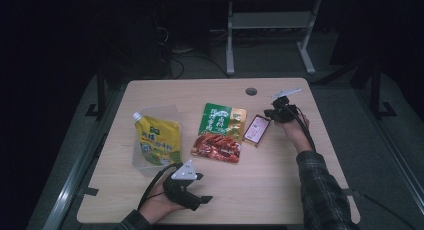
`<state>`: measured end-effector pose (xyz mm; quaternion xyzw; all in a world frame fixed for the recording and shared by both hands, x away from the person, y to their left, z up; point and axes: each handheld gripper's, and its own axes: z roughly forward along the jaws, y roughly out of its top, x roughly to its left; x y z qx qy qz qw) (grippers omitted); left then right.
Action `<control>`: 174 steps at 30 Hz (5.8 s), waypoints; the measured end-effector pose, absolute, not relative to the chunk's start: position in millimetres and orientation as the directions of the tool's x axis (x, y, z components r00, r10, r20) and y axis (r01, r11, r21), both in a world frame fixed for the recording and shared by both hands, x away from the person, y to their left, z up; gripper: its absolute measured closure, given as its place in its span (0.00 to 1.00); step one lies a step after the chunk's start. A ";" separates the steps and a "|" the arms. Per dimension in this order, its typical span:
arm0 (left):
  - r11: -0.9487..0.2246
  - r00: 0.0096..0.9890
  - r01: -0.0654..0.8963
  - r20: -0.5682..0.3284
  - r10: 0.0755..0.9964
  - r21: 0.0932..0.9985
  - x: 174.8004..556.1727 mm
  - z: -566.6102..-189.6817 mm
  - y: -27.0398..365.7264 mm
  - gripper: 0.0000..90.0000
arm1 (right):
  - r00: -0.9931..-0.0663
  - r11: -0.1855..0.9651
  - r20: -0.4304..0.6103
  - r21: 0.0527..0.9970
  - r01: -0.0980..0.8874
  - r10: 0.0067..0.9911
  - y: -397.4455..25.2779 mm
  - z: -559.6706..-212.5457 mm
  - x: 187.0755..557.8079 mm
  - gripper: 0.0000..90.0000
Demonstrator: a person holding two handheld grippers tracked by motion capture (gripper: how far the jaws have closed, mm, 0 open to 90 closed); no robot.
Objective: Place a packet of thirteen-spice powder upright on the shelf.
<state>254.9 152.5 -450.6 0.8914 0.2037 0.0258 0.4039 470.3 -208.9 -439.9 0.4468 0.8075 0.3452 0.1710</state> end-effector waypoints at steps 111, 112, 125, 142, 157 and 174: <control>-0.718 0.969 0.207 -0.037 0.245 0.665 286.6 -451.6 84.0 0.36 | -0.838 0.551 0.105 0.708 0.441 0.536 -194.1 -442.8 294.5 1.00; -0.708 0.967 0.217 -0.049 0.250 0.672 285.3 -451.3 83.8 0.36 | -0.842 0.557 0.116 0.701 0.446 0.528 -192.5 -443.8 293.7 1.00; -0.648 0.967 0.221 -0.080 0.241 0.728 284.1 -430.5 94.5 0.36 | -0.864 0.591 0.125 0.681 0.432 0.487 -186.6 -449.8 291.2 1.00; -0.553 0.973 0.192 -0.085 0.215 0.811 293.8 -401.7 84.8 0.36 | -0.877 0.607 0.114 0.680 0.411 0.467 -177.9 -454.1 286.5 1.00; -0.509 0.970 0.190 -0.082 0.228 0.839 310.8 -389.2 46.1 0.35 | -0.863 0.603 0.129 0.665 0.441 0.488 -180.8 -460.0 292.1 1.00; -0.485 0.968 0.194 -0.086 0.235 0.853 314.3 -391.2 34.4 0.29 | -0.858 0.592 0.133 0.671 0.446 0.495 -181.4 -459.1 292.5 0.91</control>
